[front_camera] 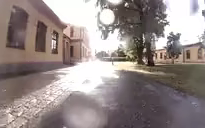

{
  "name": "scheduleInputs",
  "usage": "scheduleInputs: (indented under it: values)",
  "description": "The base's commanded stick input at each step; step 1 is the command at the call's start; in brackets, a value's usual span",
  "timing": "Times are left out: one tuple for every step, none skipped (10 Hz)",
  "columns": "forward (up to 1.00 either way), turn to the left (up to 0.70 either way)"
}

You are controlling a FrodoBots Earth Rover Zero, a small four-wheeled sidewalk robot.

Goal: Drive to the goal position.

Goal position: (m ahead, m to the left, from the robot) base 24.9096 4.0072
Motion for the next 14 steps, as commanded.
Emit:
scheduleInputs:
  values:
    - [0.85, 0.0]
    - [0.85, 0.0]
    - [0.85, 0.0]
    - [0.85, 0.0]
    - [0.85, 0.0]
    - [0.85, 0.0]
    - [0.85, 0.0]
    - [0.85, 0.0]
    - [0.85, 0.0]
    - [0.85, 0.0]
    - [0.85, 0.0]
    - [0.85, 0.0]
    - [0.85, 0.0]
    - [0.85, 0.0]
